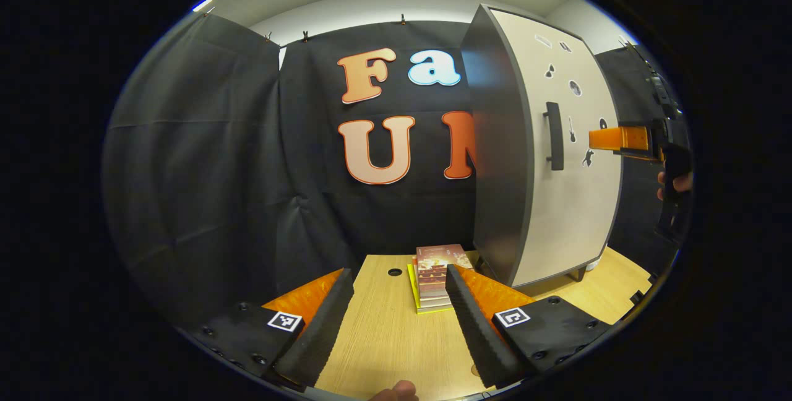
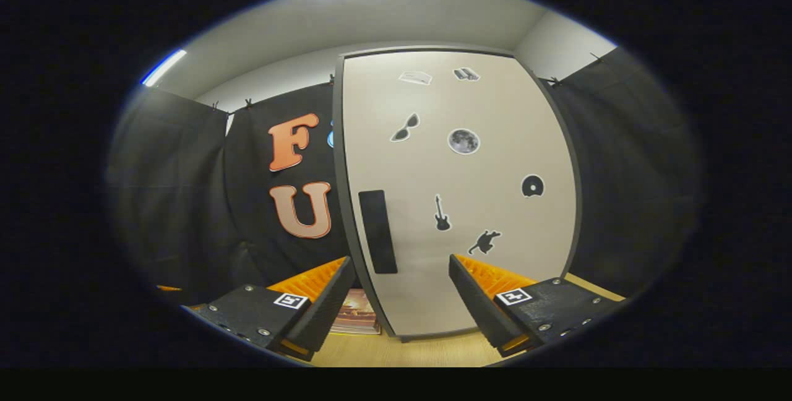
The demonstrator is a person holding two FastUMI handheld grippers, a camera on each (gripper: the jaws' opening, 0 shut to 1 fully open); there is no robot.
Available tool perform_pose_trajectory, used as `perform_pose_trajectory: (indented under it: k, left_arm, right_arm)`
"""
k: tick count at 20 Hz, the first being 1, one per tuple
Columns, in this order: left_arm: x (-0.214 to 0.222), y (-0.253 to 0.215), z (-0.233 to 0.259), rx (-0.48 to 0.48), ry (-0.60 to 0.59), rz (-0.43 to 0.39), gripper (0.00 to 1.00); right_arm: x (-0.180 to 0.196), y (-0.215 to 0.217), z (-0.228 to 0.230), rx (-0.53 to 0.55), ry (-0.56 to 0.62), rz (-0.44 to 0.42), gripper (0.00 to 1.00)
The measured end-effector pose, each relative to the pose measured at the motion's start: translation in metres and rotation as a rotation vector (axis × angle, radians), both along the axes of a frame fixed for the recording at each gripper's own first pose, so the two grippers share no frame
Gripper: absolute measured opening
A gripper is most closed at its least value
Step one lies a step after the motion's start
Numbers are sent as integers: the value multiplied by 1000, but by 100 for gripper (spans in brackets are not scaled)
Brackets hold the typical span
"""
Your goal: Open the cabinet door with the right hand, grasp the bottle in the cabinet with the left hand and place it on the coaster, then close the cabinet door with the right hand.
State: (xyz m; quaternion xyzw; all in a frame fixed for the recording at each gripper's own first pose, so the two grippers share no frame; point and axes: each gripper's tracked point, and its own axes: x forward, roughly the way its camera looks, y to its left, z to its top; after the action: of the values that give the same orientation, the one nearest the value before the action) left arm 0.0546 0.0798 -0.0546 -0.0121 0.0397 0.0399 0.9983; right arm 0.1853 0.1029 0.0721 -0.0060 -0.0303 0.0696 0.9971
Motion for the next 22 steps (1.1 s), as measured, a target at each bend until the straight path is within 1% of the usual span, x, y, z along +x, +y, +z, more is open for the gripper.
perform_pose_trajectory:
  k: [3, 4, 5, 7, 9, 10, 11, 12, 13, 14, 16, 22]
  left_arm:
    - [15, 20, -8, -6, 16, 16, 98]
    - [20, 27, -10, -7, 20, 22, 95]
    - [24, 33, -12, -7, 23, 28, 97]
    - [32, 44, -19, -12, 37, 38, 98]
    - [40, 52, -25, -22, 51, 42, 97]
    - [42, 56, -28, -22, 56, 46, 97]
    - [43, 61, -31, -19, 61, 51, 98]
    - [44, 64, -32, -15, 64, 56, 97]
    - [45, 67, -34, -13, 68, 59, 97]
    - [45, 70, -34, -14, 70, 61, 97]
    - [46, 71, -36, -13, 71, 58, 98]
    - [39, 65, -32, 3, 65, 42, 98]
  right_arm:
    - [32, 14, 5, -18, 3, -3, 95]
    - [42, 17, 5, -26, 7, -5, 95]
    - [51, 21, 5, -35, 9, -7, 95]
    - [68, 23, 4, -52, 10, -24, 95]
    - [79, 25, 3, -62, 13, -35, 93]
    - [82, 26, 2, -72, 14, -43, 87]
    - [83, 28, 1, -82, 14, -44, 84]
    - [85, 28, 1, -91, 8, -49, 74]
    - [87, 30, 1, -94, 7, -50, 67]
    - [87, 31, 0, -97, 11, -44, 53]
    - [86, 32, -1, -95, 14, -44, 37]
    - [74, 31, -1, -83, 33, -30, 28]
